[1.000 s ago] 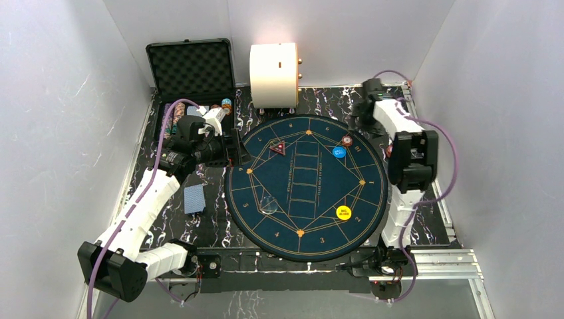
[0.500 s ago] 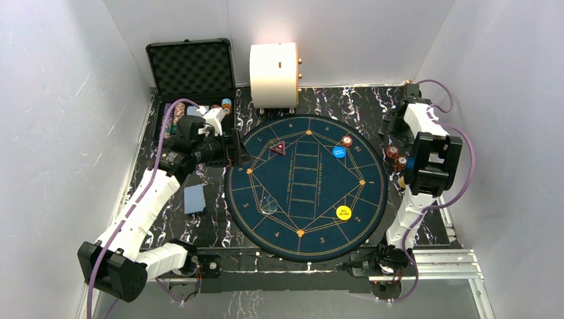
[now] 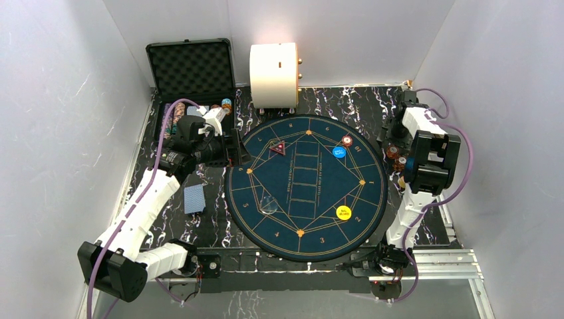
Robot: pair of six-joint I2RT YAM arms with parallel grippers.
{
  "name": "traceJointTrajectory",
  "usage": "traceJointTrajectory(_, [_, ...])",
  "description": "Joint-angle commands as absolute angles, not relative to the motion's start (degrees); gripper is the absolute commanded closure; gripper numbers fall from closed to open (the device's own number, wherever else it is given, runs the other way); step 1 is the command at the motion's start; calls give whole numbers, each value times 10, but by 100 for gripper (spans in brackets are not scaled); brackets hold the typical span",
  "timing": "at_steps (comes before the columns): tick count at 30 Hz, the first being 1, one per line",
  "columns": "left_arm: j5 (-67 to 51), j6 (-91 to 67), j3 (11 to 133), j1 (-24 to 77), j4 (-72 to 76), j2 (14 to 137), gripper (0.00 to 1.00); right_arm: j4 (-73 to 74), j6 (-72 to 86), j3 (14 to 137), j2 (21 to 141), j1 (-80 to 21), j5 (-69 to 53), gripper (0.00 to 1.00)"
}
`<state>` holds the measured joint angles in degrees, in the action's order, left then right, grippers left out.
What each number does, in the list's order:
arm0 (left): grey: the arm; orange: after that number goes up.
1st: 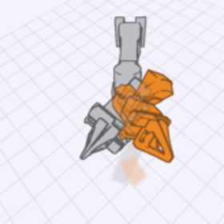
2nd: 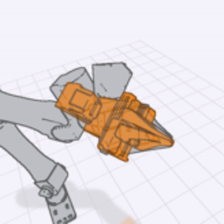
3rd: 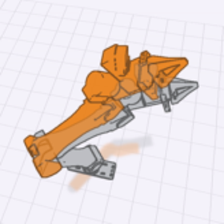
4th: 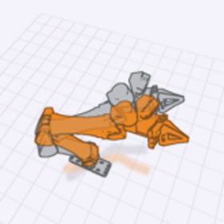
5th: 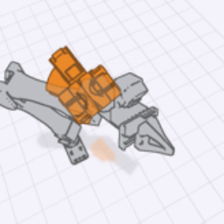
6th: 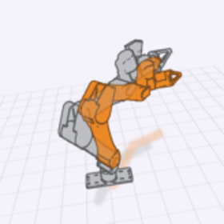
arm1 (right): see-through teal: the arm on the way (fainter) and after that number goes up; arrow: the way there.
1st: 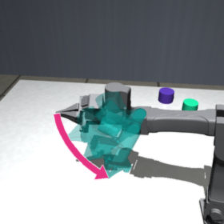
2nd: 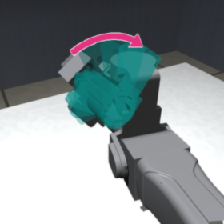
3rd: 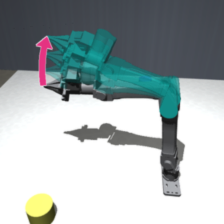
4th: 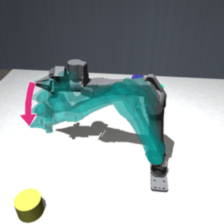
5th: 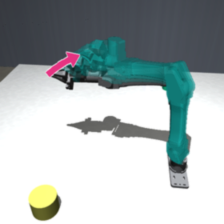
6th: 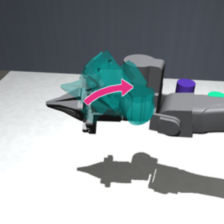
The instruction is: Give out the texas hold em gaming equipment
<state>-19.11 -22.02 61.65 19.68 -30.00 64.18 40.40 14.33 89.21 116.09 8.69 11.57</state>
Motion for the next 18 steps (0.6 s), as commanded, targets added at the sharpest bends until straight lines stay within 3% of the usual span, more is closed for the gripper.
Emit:
traceJointTrajectory(1, [-200,-211,621,200,-301,634,2,401,140,890,1161,94,112,20])
traceJointTrajectory(18, [-195,-210,621,201,-303,632,2,394,143,891,1168,99,108,37])
